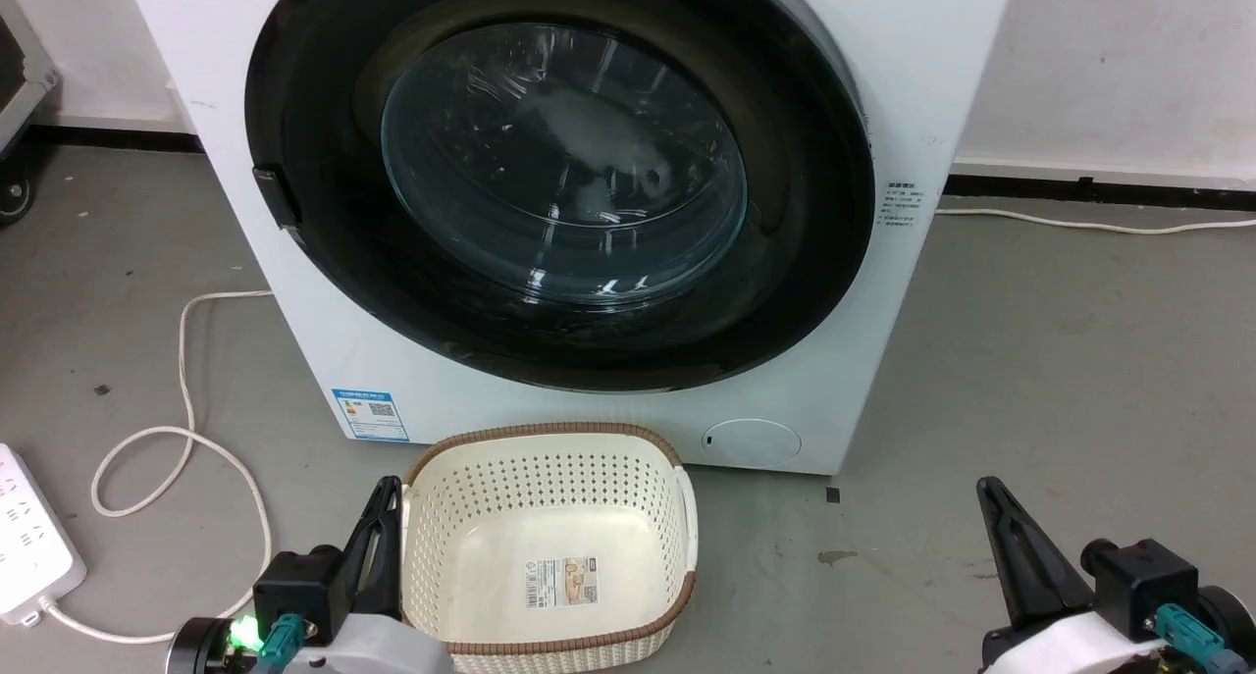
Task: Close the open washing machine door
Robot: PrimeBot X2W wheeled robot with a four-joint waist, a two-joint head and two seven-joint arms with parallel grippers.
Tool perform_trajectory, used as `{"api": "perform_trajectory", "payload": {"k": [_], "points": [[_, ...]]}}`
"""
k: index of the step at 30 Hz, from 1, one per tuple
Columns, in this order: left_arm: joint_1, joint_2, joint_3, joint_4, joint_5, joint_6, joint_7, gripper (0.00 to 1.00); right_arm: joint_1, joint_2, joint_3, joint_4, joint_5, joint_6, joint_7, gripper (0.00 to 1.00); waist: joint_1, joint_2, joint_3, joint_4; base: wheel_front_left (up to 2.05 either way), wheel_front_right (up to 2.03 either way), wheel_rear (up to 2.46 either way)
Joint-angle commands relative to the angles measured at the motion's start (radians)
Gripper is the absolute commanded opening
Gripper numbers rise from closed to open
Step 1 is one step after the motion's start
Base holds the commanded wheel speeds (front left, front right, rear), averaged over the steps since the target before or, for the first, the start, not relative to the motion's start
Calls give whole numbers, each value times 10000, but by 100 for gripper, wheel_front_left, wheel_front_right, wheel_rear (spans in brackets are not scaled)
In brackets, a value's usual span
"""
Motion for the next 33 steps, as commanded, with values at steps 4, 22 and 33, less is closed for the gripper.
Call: {"api": "perform_trajectory", "payload": {"k": [4,22,33], "points": [[-173,-9,35,-76,127,74,133,0,-214,31,44,-100,-87,-5,146,0,-1,-1,10,-9,0,0,0],[-263,-13,103,-195,302,148,501,0,-340,37,169,-201,-202,-6,514,0,-1,-1,51,-43,0,0,0],[-319,-16,145,-268,409,194,726,0,-418,41,245,-263,-273,-7,739,0,-1,-1,75,-64,0,0,0]]}}
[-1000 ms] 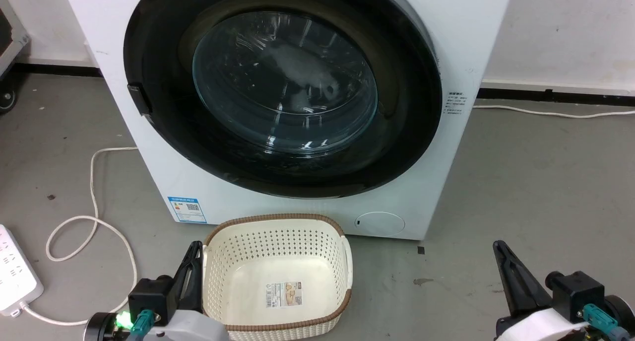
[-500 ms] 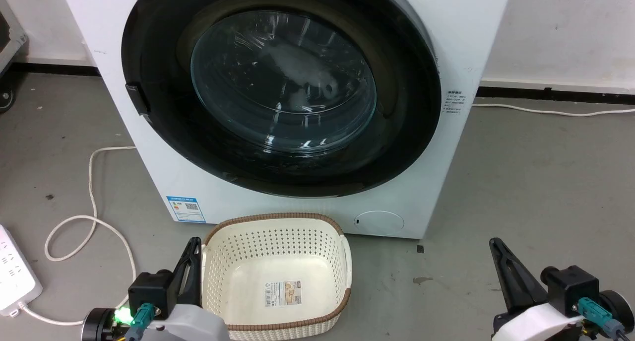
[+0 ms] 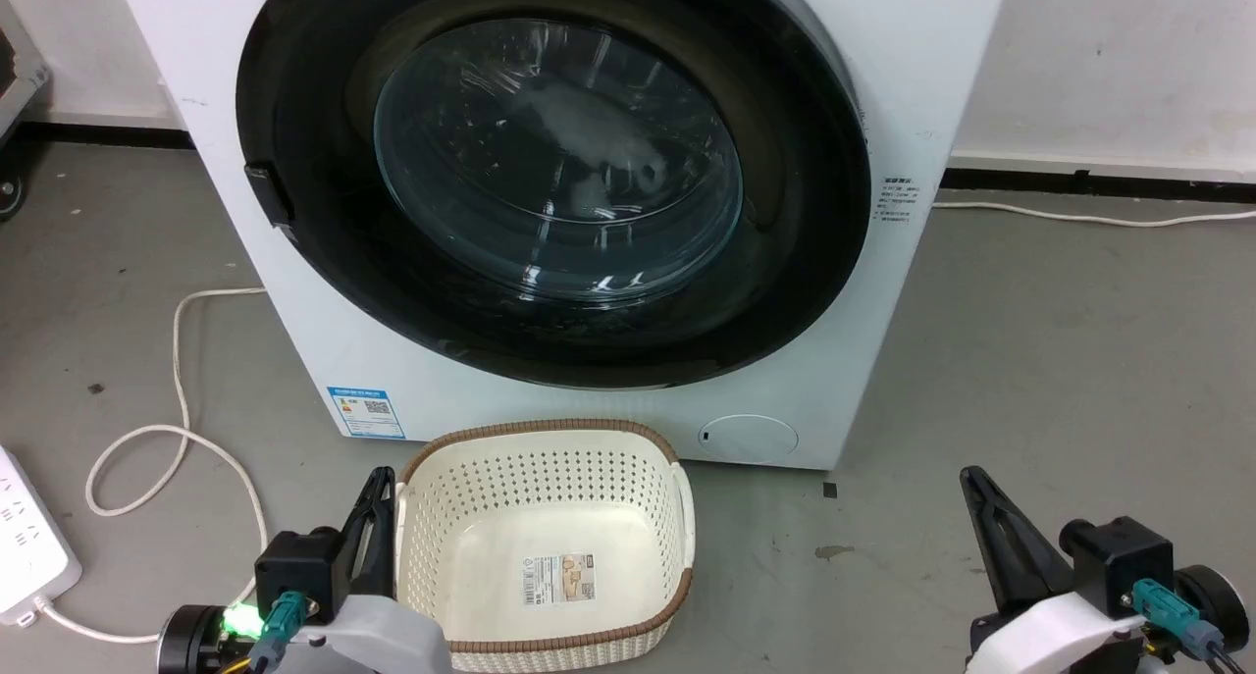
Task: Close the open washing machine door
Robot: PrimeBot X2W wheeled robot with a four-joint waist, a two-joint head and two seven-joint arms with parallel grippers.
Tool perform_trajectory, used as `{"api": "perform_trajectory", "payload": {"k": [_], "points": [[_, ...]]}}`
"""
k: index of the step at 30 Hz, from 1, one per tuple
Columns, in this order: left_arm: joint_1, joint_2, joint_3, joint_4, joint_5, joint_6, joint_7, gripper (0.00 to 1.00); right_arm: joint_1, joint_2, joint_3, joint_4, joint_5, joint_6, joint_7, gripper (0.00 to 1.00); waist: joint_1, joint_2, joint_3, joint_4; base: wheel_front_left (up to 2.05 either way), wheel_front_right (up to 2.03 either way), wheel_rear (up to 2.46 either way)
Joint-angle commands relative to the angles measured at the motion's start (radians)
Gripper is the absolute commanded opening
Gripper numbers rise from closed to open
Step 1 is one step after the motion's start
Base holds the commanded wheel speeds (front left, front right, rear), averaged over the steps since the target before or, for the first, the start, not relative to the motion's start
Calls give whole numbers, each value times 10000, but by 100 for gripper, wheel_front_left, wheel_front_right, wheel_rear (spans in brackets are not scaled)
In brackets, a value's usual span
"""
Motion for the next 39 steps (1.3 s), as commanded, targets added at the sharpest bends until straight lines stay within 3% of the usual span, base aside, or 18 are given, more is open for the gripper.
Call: {"api": "perform_trajectory", "payload": {"k": [1,39], "points": [[-145,-4,51,-62,91,62,65,0,-187,41,38,-88,-84,-7,67,0,0,-1,5,-4,0,0,0],[-198,-7,91,-131,193,105,279,0,-260,45,110,-147,-151,-7,281,0,0,-1,28,-24,0,0,0]]}}
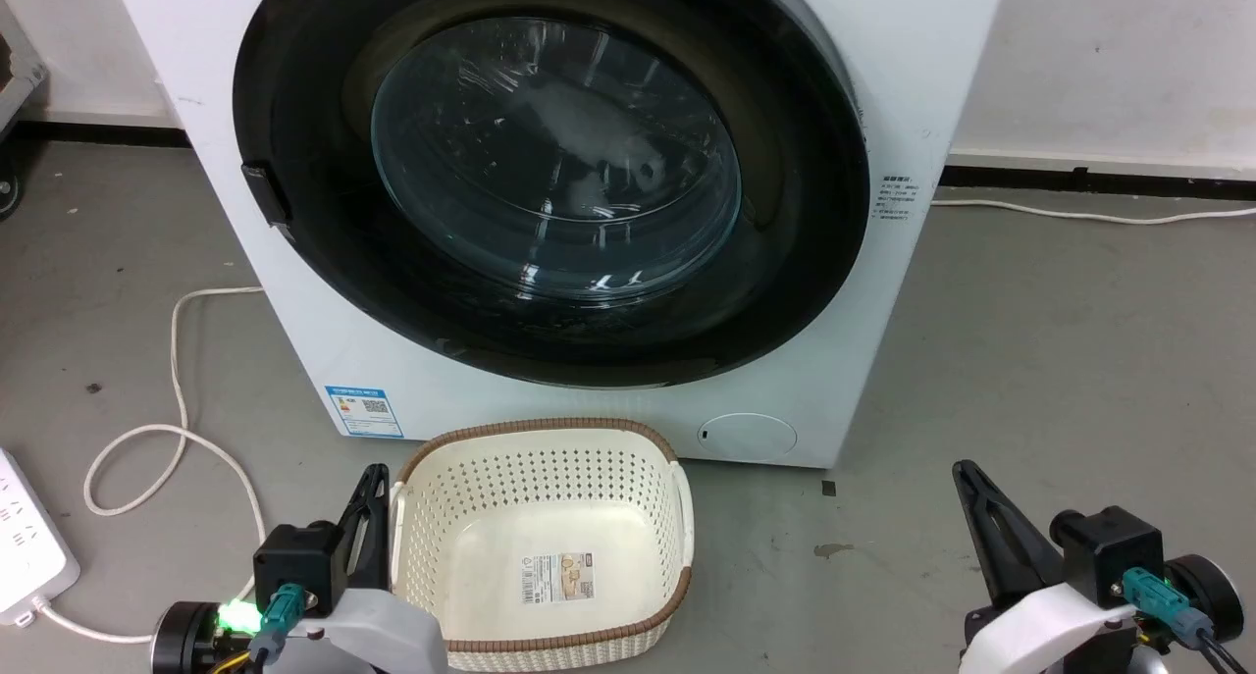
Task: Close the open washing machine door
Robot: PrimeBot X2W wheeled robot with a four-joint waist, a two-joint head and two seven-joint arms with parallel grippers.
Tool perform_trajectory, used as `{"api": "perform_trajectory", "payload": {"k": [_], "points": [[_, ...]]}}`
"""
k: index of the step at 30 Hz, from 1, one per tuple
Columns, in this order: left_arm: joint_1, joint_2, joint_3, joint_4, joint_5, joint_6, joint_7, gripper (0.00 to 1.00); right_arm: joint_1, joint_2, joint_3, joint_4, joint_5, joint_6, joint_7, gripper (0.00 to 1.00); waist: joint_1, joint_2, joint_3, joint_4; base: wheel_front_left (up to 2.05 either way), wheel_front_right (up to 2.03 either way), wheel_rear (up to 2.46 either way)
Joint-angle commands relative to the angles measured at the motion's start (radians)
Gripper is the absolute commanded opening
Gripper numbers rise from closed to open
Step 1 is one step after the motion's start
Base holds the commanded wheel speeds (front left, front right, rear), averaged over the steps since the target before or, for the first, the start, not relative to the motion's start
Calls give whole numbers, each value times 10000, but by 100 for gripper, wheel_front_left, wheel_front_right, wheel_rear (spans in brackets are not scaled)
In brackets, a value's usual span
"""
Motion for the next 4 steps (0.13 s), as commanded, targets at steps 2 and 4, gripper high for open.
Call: {"api": "perform_trajectory", "payload": {"k": [2,4], "points": [[-150,-1,12,-41,24,28,3,0,-136,43,-5,-58,-60,-7,5,0,0,0,0,0,0,0,0],[-150,-1,12,-41,24,28,3,0,-136,43,-5,-58,-60,-7,5,0,0,0,0,0,0,0,0]]}}
